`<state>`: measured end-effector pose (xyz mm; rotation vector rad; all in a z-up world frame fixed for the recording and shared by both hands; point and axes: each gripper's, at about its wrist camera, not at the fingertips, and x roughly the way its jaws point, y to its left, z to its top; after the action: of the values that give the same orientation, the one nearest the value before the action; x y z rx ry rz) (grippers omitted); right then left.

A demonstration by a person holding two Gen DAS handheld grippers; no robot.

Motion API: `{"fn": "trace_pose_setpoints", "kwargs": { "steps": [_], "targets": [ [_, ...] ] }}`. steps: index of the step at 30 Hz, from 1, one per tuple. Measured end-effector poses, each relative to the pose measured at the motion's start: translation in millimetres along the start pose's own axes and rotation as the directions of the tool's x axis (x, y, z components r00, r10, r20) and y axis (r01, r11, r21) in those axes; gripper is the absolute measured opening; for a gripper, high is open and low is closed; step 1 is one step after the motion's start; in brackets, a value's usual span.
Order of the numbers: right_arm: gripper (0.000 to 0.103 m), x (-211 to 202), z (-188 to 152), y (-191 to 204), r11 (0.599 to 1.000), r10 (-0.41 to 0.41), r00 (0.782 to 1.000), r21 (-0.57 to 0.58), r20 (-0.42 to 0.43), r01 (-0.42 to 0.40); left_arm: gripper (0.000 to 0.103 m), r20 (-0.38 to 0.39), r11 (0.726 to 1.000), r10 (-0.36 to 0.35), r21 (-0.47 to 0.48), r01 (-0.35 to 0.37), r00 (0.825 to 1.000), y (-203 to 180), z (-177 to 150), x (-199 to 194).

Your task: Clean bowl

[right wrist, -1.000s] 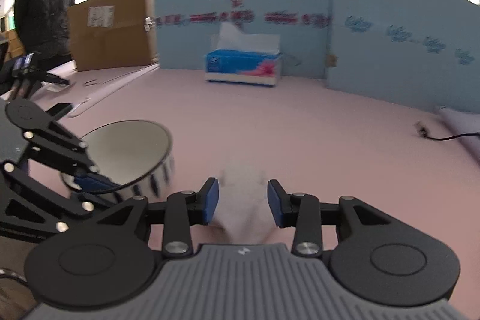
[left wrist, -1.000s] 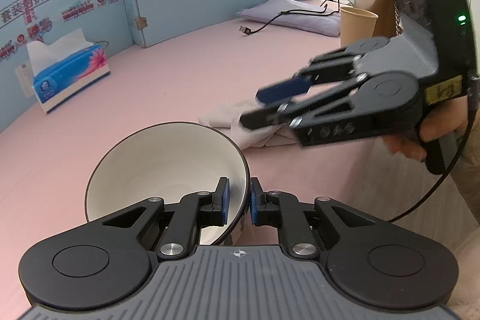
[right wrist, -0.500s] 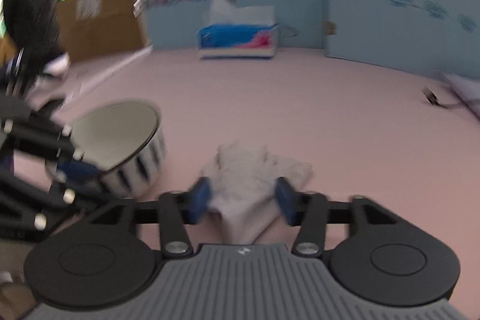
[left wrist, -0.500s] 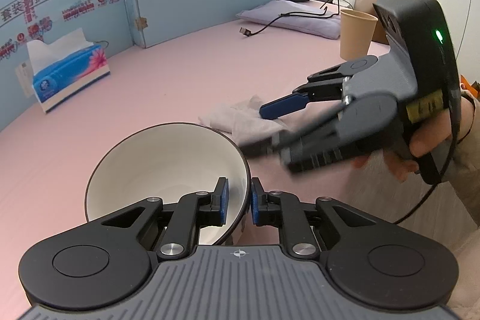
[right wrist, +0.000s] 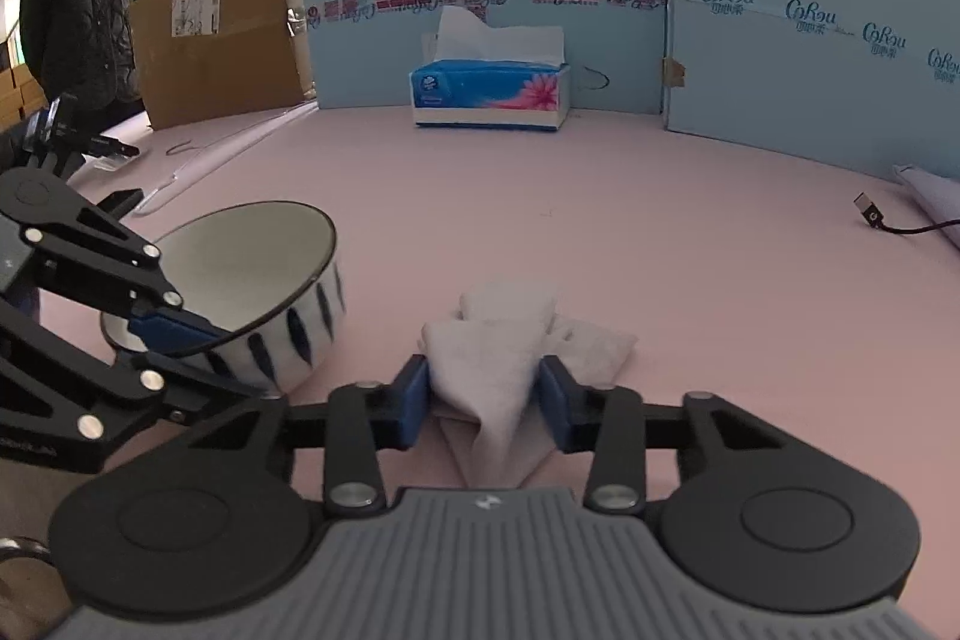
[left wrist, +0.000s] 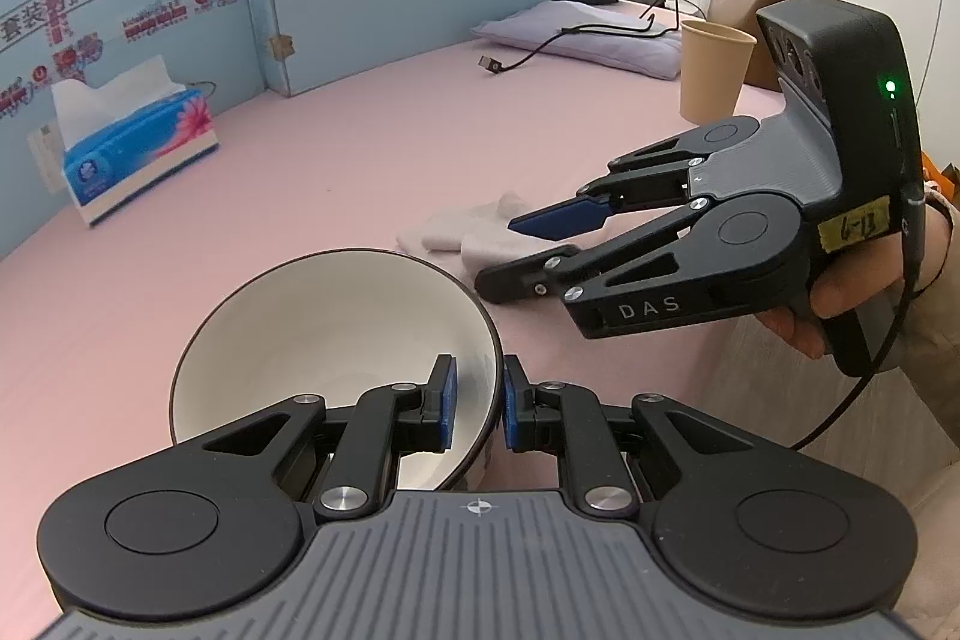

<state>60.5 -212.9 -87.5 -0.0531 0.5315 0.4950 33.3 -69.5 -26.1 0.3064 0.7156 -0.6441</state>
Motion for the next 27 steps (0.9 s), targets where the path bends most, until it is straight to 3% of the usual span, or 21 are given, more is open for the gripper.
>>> {"fn": "trace_pose_setpoints", "kwargs": {
  "steps": [4,6,10,12,14,20,24,27],
  "targets": [
    [0.015,-2.2,0.7,1.1,1.0,-0.029,1.0,0.006,0.003,0.029,0.023,-0.004,1.0,0.002,-0.003,-0.002,1.0,0.1,-0.3,0.4],
    [0.012,0.9,-0.2,-4.5,0.999,-0.028,1.0,0.046,0.012,0.027,0.024,-0.006,1.0,0.003,-0.004,-0.003,1.0,0.0,-0.2,0.2],
    [0.011,-8.0,-3.6,-18.0,0.975,0.108,0.992,0.186,0.065,-0.118,0.024,-0.007,1.0,0.005,-0.005,-0.005,1.0,0.2,1.0,0.7],
    [0.011,-10.6,-5.8,-25.6,0.948,0.178,0.979,0.25,0.097,-0.197,0.024,-0.01,1.0,0.007,-0.004,-0.007,1.0,0.1,1.4,1.7],
    [0.011,-11.2,-10.4,-39.8,0.87,0.306,0.941,0.357,0.145,-0.339,0.024,-0.013,1.0,0.01,-0.002,-0.01,1.0,-0.3,1.8,2.7],
    [0.011,-9.4,-22.5,-51.9,0.737,0.426,0.876,0.474,0.226,-0.481,0.022,-0.012,1.0,0.017,-0.001,-0.017,1.0,-1.9,6.8,6.6],
    [0.011,-4.5,-24.0,-49.3,0.713,0.447,0.865,0.494,0.228,-0.498,0.021,-0.017,1.0,0.025,0.005,-0.024,1.0,-3.4,7.3,6.7],
    [0.011,-1.6,-21.5,-48.1,0.724,0.441,0.87,0.487,0.219,-0.489,0.018,-0.02,1.0,0.02,0.009,-0.02,1.0,-4.2,4.9,2.9]
  ]
}}
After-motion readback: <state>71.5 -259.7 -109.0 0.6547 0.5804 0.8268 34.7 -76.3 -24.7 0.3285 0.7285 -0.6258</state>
